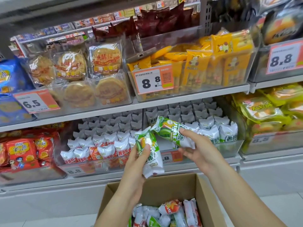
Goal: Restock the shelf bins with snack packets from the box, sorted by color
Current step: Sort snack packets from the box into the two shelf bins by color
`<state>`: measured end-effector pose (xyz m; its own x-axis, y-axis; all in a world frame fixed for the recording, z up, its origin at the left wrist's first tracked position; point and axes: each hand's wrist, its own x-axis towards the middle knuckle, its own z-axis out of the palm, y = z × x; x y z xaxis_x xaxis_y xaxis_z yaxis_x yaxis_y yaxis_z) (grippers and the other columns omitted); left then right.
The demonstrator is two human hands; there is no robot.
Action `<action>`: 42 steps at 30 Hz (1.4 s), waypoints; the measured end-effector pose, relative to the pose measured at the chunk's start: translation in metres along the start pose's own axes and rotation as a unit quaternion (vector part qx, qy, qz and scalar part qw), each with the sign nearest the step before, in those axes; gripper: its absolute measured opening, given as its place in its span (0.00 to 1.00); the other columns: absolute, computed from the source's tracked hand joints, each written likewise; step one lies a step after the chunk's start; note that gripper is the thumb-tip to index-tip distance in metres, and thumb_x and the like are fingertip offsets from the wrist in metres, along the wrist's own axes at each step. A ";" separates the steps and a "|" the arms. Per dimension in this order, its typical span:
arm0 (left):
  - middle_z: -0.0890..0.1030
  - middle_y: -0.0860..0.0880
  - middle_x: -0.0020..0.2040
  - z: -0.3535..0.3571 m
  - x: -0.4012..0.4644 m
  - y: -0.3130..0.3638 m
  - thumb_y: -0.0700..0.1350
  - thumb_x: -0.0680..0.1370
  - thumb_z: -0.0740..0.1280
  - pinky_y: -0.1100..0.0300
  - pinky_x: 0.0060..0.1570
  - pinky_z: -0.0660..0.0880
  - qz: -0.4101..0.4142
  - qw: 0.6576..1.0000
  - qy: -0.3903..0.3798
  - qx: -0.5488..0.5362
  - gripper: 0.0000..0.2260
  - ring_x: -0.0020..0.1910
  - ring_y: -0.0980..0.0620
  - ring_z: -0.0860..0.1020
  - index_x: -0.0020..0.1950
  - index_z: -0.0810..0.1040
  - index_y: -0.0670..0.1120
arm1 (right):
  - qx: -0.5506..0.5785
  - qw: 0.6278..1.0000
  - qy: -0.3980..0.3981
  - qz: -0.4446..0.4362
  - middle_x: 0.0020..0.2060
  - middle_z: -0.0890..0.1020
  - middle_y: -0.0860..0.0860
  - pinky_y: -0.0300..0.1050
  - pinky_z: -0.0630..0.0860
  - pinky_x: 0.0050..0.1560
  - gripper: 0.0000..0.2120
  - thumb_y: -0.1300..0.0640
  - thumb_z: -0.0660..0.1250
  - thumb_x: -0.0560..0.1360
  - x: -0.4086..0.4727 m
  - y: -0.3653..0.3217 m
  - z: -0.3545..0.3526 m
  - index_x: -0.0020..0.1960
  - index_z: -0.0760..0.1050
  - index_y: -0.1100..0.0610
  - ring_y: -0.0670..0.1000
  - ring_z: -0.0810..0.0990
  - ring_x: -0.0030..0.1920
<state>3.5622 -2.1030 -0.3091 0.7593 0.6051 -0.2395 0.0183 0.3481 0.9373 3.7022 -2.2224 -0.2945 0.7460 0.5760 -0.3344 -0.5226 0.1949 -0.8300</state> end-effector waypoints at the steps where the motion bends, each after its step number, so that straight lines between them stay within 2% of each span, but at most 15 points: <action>1: 0.74 0.62 0.65 -0.002 0.000 0.003 0.58 0.67 0.72 0.47 0.65 0.70 -0.010 1.000 -0.001 -0.002 0.33 0.65 0.56 0.73 0.71 0.66 0.60 | 0.012 1.000 -0.002 0.007 0.58 0.79 0.57 0.45 0.81 0.40 0.26 0.56 0.76 0.68 0.000 -0.001 -0.001 0.63 0.73 0.61 0.54 0.82 0.51; 4: 0.81 0.57 0.59 -0.011 -0.001 0.010 0.46 0.67 0.76 0.57 0.55 0.75 -0.034 0.999 -0.039 -0.009 0.33 0.56 0.56 0.80 0.69 0.68 0.57 | 0.000 1.000 0.006 -0.017 0.47 0.77 0.52 0.50 0.80 0.53 0.15 0.61 0.75 0.70 -0.001 -0.005 -0.003 0.51 0.71 0.56 0.50 0.80 0.48; 6: 0.78 0.53 0.60 -0.018 0.000 0.013 0.43 0.63 0.78 0.60 0.50 0.75 -0.019 0.998 -0.015 0.054 0.36 0.55 0.53 0.80 0.68 0.68 0.55 | -0.047 0.997 0.038 -0.053 0.48 0.78 0.51 0.50 0.78 0.55 0.20 0.57 0.76 0.68 -0.001 -0.007 -0.005 0.54 0.69 0.55 0.50 0.79 0.48; 8: 0.76 0.53 0.59 -0.026 0.001 0.021 0.48 0.58 0.82 0.57 0.57 0.72 0.016 0.990 0.037 0.133 0.37 0.59 0.51 0.77 0.65 0.72 0.54 | -0.116 0.985 0.091 -0.091 0.54 0.79 0.51 0.51 0.76 0.54 0.28 0.51 0.78 0.65 0.000 -0.008 -0.006 0.59 0.70 0.56 0.52 0.79 0.51; 11: 0.76 0.45 0.66 -0.034 0.000 0.033 0.55 0.55 0.83 0.49 0.66 0.69 0.039 0.989 0.076 0.120 0.43 0.63 0.47 0.76 0.67 0.71 0.46 | -0.202 0.950 0.144 -0.188 0.48 0.80 0.49 0.47 0.75 0.47 0.23 0.51 0.78 0.66 -0.004 -0.016 -0.010 0.56 0.70 0.50 0.50 0.80 0.46; 14: 0.83 0.44 0.56 -0.028 -0.002 0.047 0.46 0.63 0.80 0.48 0.58 0.76 0.046 0.990 0.020 0.134 0.25 0.52 0.45 0.81 0.56 0.77 0.47 | -0.262 0.935 0.107 -0.213 0.43 0.83 0.47 0.49 0.77 0.47 0.16 0.50 0.77 0.67 -0.005 -0.022 -0.014 0.50 0.76 0.52 0.48 0.82 0.45; 16: 0.85 0.45 0.49 -0.018 -0.004 0.055 0.44 0.63 0.78 0.50 0.51 0.79 0.060 0.976 -0.016 0.207 0.23 0.47 0.44 0.83 0.56 0.78 0.49 | -0.350 0.909 0.098 -0.203 0.44 0.83 0.48 0.50 0.76 0.47 0.16 0.46 0.76 0.67 -0.006 -0.023 -0.017 0.49 0.78 0.54 0.51 0.81 0.46; 18: 0.85 0.48 0.47 -0.014 0.002 0.062 0.44 0.66 0.78 0.59 0.44 0.79 0.112 0.949 -0.017 0.294 0.21 0.44 0.49 0.83 0.56 0.78 0.52 | -0.453 0.864 0.117 -0.187 0.50 0.82 0.49 0.48 0.73 0.47 0.24 0.43 0.74 0.68 -0.007 -0.024 -0.018 0.58 0.76 0.55 0.54 0.79 0.50; 20: 0.81 0.54 0.50 -0.009 0.014 0.065 0.43 0.70 0.77 0.71 0.41 0.74 0.182 0.902 0.015 0.391 0.18 0.44 0.58 0.79 0.55 0.76 0.54 | -0.482 0.846 0.135 -0.182 0.51 0.80 0.50 0.47 0.72 0.48 0.29 0.43 0.74 0.69 -0.010 -0.027 -0.020 0.65 0.72 0.53 0.54 0.78 0.52; 22: 0.75 0.56 0.55 0.000 0.031 0.062 0.44 0.72 0.74 0.76 0.44 0.66 0.262 0.829 0.022 0.493 0.19 0.49 0.60 0.73 0.60 0.74 0.55 | -0.478 0.845 0.133 -0.201 0.40 0.80 0.48 0.46 0.72 0.41 0.23 0.44 0.74 0.69 -0.010 -0.031 -0.021 0.60 0.73 0.49 0.51 0.78 0.42; 24: 0.73 0.52 0.59 0.008 0.057 0.052 0.43 0.74 0.71 0.73 0.45 0.62 0.305 0.777 0.016 0.550 0.21 0.54 0.58 0.70 0.66 0.72 0.51 | -0.503 0.829 0.119 -0.214 0.33 0.77 0.48 0.42 0.70 0.36 0.18 0.44 0.73 0.70 -0.009 -0.033 -0.022 0.56 0.71 0.45 0.46 0.76 0.36; 29: 0.76 0.40 0.59 0.037 0.130 0.035 0.39 0.76 0.68 0.56 0.47 0.69 0.209 0.731 0.054 0.647 0.19 0.57 0.40 0.75 0.66 0.71 0.41 | -0.515 0.826 0.095 -0.206 0.34 0.77 0.47 0.41 0.68 0.33 0.18 0.44 0.73 0.70 0.001 -0.032 -0.026 0.54 0.69 0.43 0.43 0.75 0.36; 34: 0.75 0.38 0.62 0.055 0.197 0.018 0.37 0.77 0.62 0.54 0.50 0.73 0.112 0.644 0.029 0.756 0.18 0.58 0.39 0.76 0.68 0.70 0.40 | -0.517 0.832 0.067 -0.190 0.39 0.81 0.50 0.46 0.74 0.40 0.19 0.43 0.74 0.68 0.014 -0.035 -0.035 0.54 0.71 0.43 0.48 0.78 0.39; 37: 0.70 0.40 0.68 0.062 0.215 0.014 0.38 0.78 0.62 0.52 0.56 0.73 0.081 0.647 0.000 0.758 0.21 0.63 0.40 0.73 0.72 0.66 0.43 | -0.525 0.828 0.055 -0.187 0.36 0.79 0.51 0.44 0.72 0.37 0.17 0.44 0.74 0.69 0.019 -0.039 -0.037 0.54 0.71 0.43 0.48 0.77 0.37; 42: 0.71 0.41 0.67 0.059 0.208 0.016 0.39 0.78 0.63 0.57 0.47 0.71 0.042 0.741 -0.001 0.670 0.25 0.61 0.41 0.74 0.74 0.60 0.43 | -0.515 0.834 0.031 -0.194 0.38 0.77 0.46 0.42 0.69 0.35 0.18 0.46 0.74 0.69 0.023 -0.037 -0.026 0.55 0.71 0.44 0.45 0.75 0.37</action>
<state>3.7587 -2.0142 -0.3288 0.7955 0.5826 -0.1667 0.5992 -0.7154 0.3592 3.7494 -2.2366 -0.2831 0.8132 0.5796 0.0526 0.3715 -0.4474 -0.8135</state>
